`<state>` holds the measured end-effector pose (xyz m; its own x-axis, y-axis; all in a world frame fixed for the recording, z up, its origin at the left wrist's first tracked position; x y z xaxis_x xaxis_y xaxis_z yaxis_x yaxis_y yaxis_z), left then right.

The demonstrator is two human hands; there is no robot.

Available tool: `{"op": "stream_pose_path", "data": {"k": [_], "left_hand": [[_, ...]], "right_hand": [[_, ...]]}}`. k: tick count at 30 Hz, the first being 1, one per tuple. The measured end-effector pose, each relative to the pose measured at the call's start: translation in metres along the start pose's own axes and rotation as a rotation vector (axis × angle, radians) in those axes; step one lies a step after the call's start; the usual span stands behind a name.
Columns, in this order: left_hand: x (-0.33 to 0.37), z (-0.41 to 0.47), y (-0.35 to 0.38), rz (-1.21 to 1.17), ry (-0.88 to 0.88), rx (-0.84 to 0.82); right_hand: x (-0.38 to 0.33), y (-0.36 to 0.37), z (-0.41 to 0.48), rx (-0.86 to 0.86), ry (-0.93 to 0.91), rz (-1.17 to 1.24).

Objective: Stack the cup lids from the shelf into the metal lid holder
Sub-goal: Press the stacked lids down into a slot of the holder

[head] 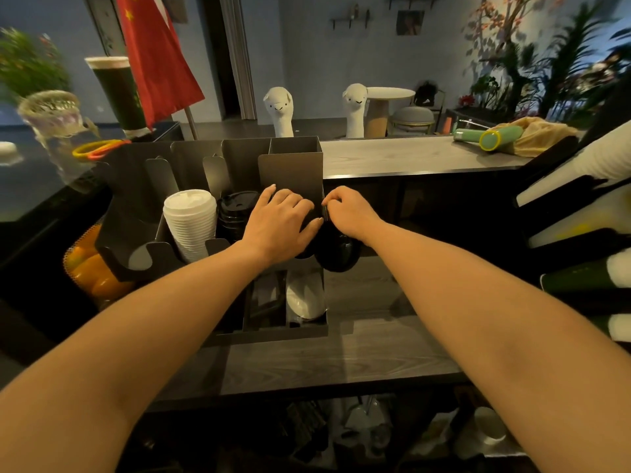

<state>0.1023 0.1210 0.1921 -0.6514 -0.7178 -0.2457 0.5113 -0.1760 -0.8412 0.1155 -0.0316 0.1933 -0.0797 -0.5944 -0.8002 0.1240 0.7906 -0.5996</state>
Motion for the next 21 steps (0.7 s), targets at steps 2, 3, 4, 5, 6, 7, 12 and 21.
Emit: {"op": "stream_pose_path", "data": {"k": [2, 3, 4, 5, 6, 7, 12, 21], "left_hand": [[0.010, -0.005, -0.011, -0.134, -0.019, 0.071], [0.015, -0.008, -0.015, -0.197, -0.027, 0.083], [0.021, -0.011, -0.018, -0.238, -0.021, 0.081], [0.027, -0.014, -0.020, -0.258, -0.008, 0.069], [0.031, -0.017, -0.020, -0.269, 0.003, 0.057], [0.034, -0.022, -0.021, -0.290, 0.002, 0.049], [0.034, -0.038, -0.024, -0.386, -0.035, 0.088], [0.010, -0.032, -0.020, -0.140, -0.017, 0.082]], "right_hand": [[0.003, -0.003, -0.008, 0.073, 0.061, 0.169], [0.004, -0.004, -0.011, 0.108, 0.107, 0.259], [0.005, -0.005, -0.014, 0.128, 0.160, 0.354], [0.006, -0.004, -0.017, 0.134, 0.211, 0.426], [0.007, -0.003, -0.019, 0.124, 0.259, 0.468], [0.007, 0.000, -0.022, 0.106, 0.301, 0.503], [0.006, 0.015, -0.042, 0.071, 0.488, 0.763], [-0.009, 0.013, -0.030, 0.289, 0.022, 0.167]]}}
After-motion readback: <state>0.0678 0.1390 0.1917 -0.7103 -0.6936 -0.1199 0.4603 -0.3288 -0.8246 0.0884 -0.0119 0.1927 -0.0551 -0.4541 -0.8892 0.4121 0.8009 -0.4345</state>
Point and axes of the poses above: each hand's wrist, its own z-axis towards the middle knuckle, its own y-axis out of the palm, x = y × z, the point moved 4 cm from there along z, towards the middle knuckle, and after that the axes turned 11 degrees about y, right-handed, at the moved point
